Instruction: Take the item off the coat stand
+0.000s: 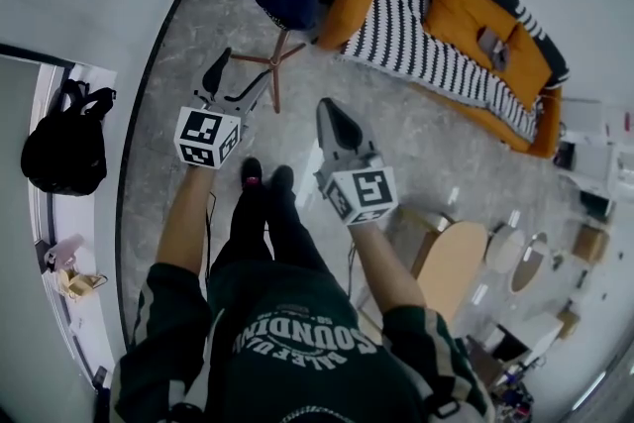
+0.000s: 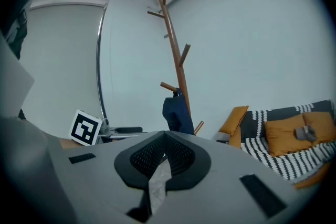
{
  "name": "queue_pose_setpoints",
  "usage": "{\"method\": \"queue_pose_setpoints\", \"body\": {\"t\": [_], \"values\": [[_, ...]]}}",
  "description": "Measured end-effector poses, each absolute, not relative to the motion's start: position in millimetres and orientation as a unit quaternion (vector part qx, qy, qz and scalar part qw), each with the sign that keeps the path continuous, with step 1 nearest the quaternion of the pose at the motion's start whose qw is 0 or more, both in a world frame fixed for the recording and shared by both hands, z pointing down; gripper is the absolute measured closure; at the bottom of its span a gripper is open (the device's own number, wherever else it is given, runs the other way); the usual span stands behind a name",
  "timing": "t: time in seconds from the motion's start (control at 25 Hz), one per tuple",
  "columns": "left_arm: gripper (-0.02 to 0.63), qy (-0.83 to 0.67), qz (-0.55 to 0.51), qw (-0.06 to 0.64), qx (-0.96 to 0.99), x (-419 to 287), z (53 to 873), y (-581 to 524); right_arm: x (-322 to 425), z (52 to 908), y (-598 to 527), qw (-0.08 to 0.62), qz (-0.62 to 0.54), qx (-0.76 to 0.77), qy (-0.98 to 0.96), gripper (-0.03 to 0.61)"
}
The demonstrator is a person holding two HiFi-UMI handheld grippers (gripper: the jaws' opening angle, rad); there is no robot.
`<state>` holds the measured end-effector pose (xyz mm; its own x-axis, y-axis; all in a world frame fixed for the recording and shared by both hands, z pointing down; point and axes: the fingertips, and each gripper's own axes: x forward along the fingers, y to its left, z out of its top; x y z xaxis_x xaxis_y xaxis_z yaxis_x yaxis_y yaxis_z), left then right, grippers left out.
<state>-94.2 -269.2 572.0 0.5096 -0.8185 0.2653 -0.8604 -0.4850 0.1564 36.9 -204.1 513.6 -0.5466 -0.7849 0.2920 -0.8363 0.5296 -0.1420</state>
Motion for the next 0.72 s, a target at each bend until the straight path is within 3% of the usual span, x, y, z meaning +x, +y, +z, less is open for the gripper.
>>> {"method": "queue_pose_setpoints", "body": {"t": [0.72], "values": [[0.264, -0.488, 0.079, 0.128, 0.86, -76.1, 586.2, -348.1, 46.5, 537.3, -200.1, 0.111, 0.155, 0.471, -0.861, 0.58]]}}
